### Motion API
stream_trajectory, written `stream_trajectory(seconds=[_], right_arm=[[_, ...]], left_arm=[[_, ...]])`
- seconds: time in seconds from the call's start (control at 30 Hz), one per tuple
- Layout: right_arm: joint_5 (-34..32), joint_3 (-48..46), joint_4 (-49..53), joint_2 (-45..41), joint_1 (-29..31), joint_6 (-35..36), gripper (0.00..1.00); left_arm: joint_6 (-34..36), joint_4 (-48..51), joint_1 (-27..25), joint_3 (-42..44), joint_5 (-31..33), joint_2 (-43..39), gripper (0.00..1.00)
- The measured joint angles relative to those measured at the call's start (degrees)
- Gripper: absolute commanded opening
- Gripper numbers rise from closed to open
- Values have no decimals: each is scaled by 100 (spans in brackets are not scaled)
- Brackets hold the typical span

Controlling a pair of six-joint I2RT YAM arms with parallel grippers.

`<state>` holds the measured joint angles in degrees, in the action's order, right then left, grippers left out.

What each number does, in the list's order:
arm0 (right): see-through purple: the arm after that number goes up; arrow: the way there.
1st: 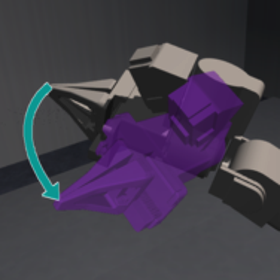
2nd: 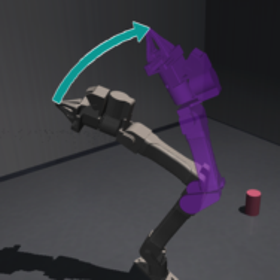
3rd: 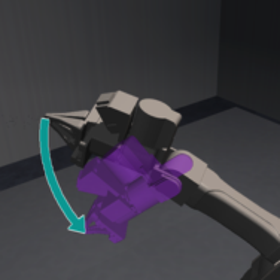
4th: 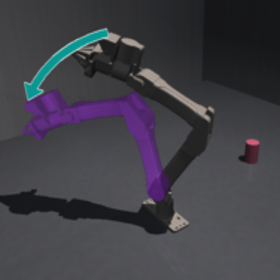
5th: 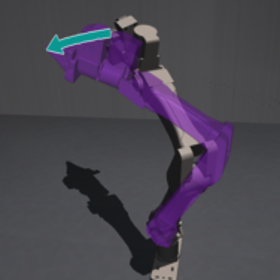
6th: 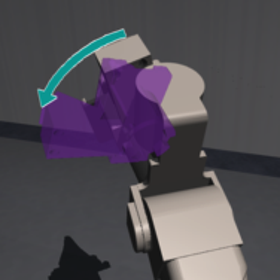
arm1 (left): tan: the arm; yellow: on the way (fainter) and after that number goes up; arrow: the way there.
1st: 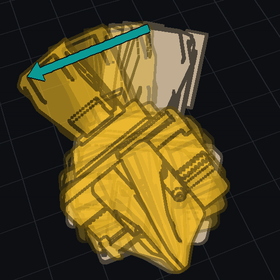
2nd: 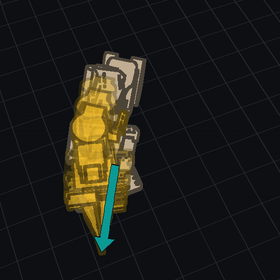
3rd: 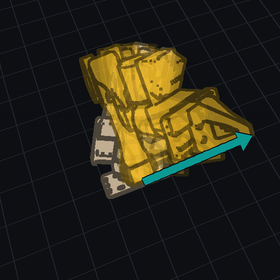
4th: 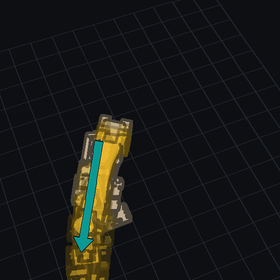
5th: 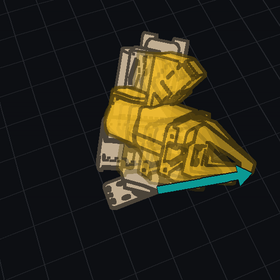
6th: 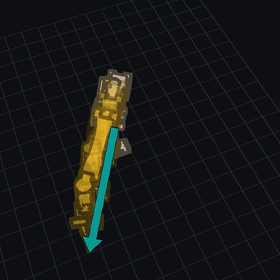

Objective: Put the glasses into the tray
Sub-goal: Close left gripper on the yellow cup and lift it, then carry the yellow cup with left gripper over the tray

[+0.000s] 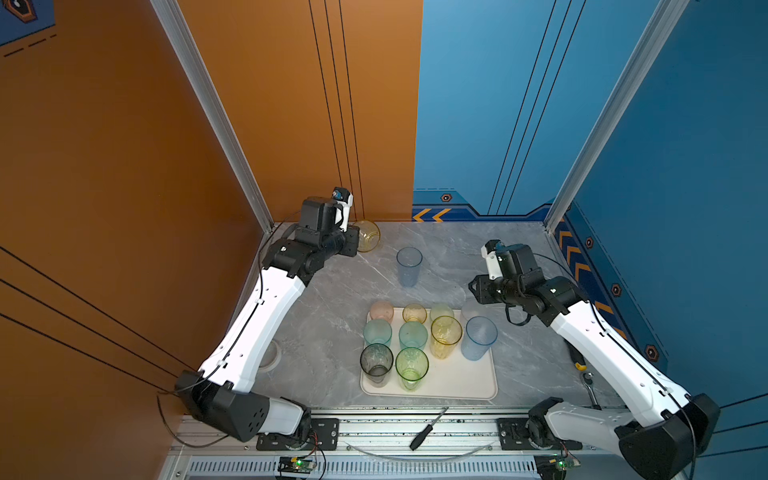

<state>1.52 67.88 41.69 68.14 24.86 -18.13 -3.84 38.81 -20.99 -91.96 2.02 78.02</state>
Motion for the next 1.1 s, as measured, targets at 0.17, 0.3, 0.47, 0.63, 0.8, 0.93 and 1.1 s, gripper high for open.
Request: stream_trajectory(seconds=[0.17, 0.3, 0.47, 0.63, 0.8, 0.93, 1.1], right_arm=[[26, -9, -116, -170, -179, -111, 40], [138, -7, -219, -240, -315, -175, 40], [319, 13, -286, -247, -529, -275, 40], [505, 101, -341, -247, -599, -345, 40], [627, 197, -391, -247, -673, -424, 40], [675, 225, -402, -247, -710, -448, 40], [752, 225, -402, -247, -732, -468, 40]], left_arm=[[131, 437, -778, 0, -374, -538, 8], [319, 955, -1674, -87, -584, -636, 8], [608, 1609, -2846, -304, -627, -544, 8], [835, 2046, -3746, -621, -612, -98, 8], [1010, 2186, -4197, -723, -614, 549, 8], [1139, 2245, -4374, -807, -616, 1075, 7], [1250, 2240, -4505, -901, -619, 1602, 7]])
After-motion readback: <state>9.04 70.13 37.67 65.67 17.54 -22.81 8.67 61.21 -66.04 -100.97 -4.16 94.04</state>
